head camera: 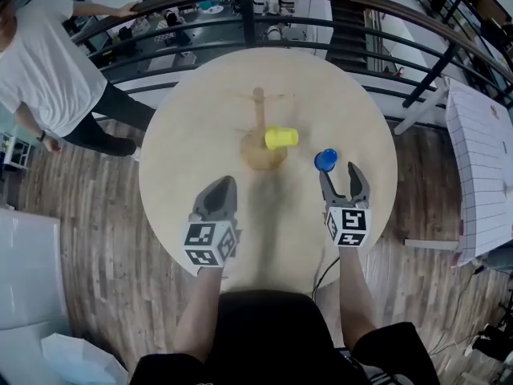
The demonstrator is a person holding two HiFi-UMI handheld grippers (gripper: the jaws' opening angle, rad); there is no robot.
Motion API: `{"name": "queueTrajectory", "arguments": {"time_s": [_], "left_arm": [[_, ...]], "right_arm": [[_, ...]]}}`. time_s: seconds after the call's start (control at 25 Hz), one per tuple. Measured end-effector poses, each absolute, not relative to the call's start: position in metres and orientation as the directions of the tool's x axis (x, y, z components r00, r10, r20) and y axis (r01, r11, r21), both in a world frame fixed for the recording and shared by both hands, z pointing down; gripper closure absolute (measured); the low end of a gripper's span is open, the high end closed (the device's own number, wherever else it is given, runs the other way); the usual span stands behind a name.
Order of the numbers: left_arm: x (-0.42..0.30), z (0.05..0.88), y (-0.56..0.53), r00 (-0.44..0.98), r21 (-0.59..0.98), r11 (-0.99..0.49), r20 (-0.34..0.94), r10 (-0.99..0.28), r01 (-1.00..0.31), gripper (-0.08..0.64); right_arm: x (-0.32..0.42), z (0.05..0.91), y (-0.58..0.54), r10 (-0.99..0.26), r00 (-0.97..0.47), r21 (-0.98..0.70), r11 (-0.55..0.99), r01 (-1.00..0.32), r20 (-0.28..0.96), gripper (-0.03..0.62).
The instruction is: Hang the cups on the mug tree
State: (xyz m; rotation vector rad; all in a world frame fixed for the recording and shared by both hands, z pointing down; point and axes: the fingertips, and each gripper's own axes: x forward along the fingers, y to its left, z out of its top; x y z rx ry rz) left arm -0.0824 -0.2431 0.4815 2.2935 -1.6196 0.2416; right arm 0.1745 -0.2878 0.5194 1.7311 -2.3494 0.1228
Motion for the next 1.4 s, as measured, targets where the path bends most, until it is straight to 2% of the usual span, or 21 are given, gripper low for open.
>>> {"name": "queueTrajectory", "arguments": {"time_s": [0.2, 0.4, 0.6, 0.96, 1.08, 1.24, 1.4], "left_arm": [[-0.092, 0.485, -0.246, 0.318, 0.154, -0.282, 0.336, -0.886, -0.947, 0.546], [-0.097, 0.493, -0.249, 0.296, 0.144, -0.261, 0.356, -0.886, -0.955, 0.546], [-0.105, 0.496, -0.249, 0.268, 0.139, -0.231, 0.374, -0.888, -0.963, 0.546], [-0.111, 0.501, -0.246, 0.242, 0.138, -0.204, 0.39, -0.888, -0.969, 0.546], [-0.109, 0.502, -0.245, 0.246, 0.141, -0.207, 0.39, -0.887, -0.968, 0.546], [-0.105, 0.501, -0.246, 0.258, 0.144, -0.218, 0.383, -0.887, -0.965, 0.546], [-0.102, 0.496, -0.245, 0.27, 0.15, -0.23, 0.373, -0.887, -0.962, 0.546]], "right_arm": [[0.182, 0.562, -0.322, -0.904, -0.292, 0.044, 0.321, -0.946, 0.313, 0.256], [0.182, 0.618, -0.344, -0.849, -0.305, 0.033, 0.353, -0.935, 0.43, 0.253], [0.184, 0.644, -0.355, -0.825, -0.291, 0.031, 0.348, -0.937, 0.485, 0.253], [0.19, 0.657, -0.365, -0.818, -0.261, 0.023, 0.317, -0.948, 0.513, 0.261], [0.194, 0.658, -0.364, -0.821, -0.236, 0.03, 0.293, -0.956, 0.519, 0.348], [0.197, 0.65, -0.36, -0.831, -0.223, 0.023, 0.273, -0.962, 0.509, 0.348], [0.194, 0.614, -0.349, -0.867, -0.24, -0.039, 0.248, -0.968, 0.436, 0.348]]}}
